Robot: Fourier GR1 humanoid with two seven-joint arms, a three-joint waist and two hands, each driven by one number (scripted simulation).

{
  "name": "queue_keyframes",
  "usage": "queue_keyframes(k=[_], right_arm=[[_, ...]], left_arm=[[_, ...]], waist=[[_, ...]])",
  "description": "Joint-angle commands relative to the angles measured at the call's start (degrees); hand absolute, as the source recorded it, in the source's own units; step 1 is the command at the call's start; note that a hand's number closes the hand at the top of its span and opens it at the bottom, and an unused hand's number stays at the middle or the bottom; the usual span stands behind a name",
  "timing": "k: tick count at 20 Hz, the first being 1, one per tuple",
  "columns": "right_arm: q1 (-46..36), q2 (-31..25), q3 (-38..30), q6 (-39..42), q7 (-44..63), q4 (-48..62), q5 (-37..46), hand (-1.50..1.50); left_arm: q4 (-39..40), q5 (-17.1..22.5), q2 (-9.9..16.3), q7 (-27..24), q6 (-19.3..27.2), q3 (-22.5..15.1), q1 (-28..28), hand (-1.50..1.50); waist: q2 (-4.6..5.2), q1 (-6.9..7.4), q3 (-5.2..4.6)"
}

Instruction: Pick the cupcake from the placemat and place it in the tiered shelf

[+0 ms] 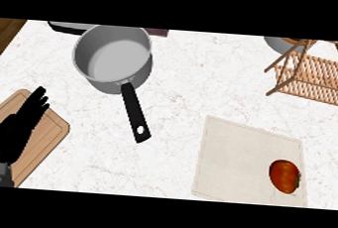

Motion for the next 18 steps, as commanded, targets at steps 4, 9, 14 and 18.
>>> queue_keyframes(k=[4, 9, 14, 18], right_arm=[[-4.4, -0.3, -2.6, 0.1, -3.2, 5.9, -0.9, -1.50], [-6.3, -2.3, -7.4, 7.5, -1.5, 9.7, -5.9, -1.50], [-8.4, -2.8, -10.6, 13.0, 1.6, 11.7, -9.5, -1.50], [-7.6, -9.5, -15.8, 20.1, 2.1, 14.2, -14.5, -1.50]], left_arm=[[-1.3, 0.3, 0.2, -1.3, -0.7, 1.0, 2.0, 0.00], [0.3, 0.0, 0.3, 0.7, -0.8, 0.6, -0.6, 0.00], [0.5, -0.1, 0.2, 1.6, 0.2, 1.3, -2.0, 0.00], [-0.1, -2.5, -2.7, -0.5, 2.2, -1.0, -0.4, 0.00]], waist=[[-0.06, 0.12, 0.01], [-0.06, -0.47, 0.02], [-0.01, -0.31, 0.02], [-0.01, -0.91, 0.10]])
